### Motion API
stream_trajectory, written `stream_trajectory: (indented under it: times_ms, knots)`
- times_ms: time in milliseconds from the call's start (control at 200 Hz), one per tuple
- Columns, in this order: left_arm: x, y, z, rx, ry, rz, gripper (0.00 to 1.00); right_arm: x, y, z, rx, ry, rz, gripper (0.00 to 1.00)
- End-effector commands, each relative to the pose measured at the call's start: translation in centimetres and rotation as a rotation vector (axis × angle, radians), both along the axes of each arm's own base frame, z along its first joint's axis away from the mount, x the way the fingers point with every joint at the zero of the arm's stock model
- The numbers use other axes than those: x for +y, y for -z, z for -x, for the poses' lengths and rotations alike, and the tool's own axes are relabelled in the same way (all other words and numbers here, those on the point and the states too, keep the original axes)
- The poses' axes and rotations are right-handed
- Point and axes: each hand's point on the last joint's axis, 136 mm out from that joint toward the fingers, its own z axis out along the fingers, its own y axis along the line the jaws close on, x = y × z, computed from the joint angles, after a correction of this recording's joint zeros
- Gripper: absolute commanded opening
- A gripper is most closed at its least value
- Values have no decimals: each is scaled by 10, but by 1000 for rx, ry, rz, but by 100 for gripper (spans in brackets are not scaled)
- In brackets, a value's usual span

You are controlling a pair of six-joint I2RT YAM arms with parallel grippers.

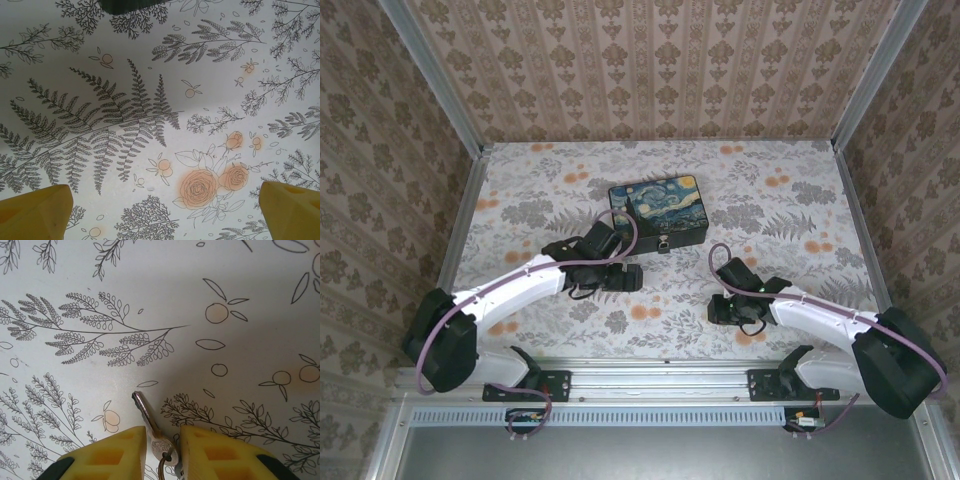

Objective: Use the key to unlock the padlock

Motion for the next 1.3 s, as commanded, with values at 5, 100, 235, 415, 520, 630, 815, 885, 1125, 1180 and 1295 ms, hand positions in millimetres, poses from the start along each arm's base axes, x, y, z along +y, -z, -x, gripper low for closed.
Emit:
stream_trajectory:
  times_ms: [5,100,235,415,520,630,815,885,1125,1180,1295]
  knots:
    - [9,-8,-2,-18,-33,3,97,-4,9,12,42,-26,33,25]
    - [12,-9,-2,-19,-41,4,97,-6,11,14,47,-28,38,24]
    - [15,-10,-3,-23,-46,5,97,-4,12,16,48,-43,32,23]
    - [17,-10,-4,-23,-50,4,98,-5,13,16,47,-48,41,19]
    - [18,-11,-4,-26,-52,6,98,-6,15,18,56,-50,50,17]
    - [20,-12,-4,-29,-55,7,98,-6,15,18,52,-52,47,12]
    - [20,-11,-4,-25,-53,7,98,-3,13,16,34,-56,37,6]
    - [19,-11,-3,-22,-49,11,98,-1,11,14,24,-58,24,5]
    - [11,-14,-4,-21,-16,31,97,2,5,9,-15,-60,-1,1]
    - [3,-17,-2,-21,17,43,97,3,2,8,-25,-61,-5,0]
    - [-28,-22,11,12,130,124,95,8,-10,3,-69,-71,-39,0]
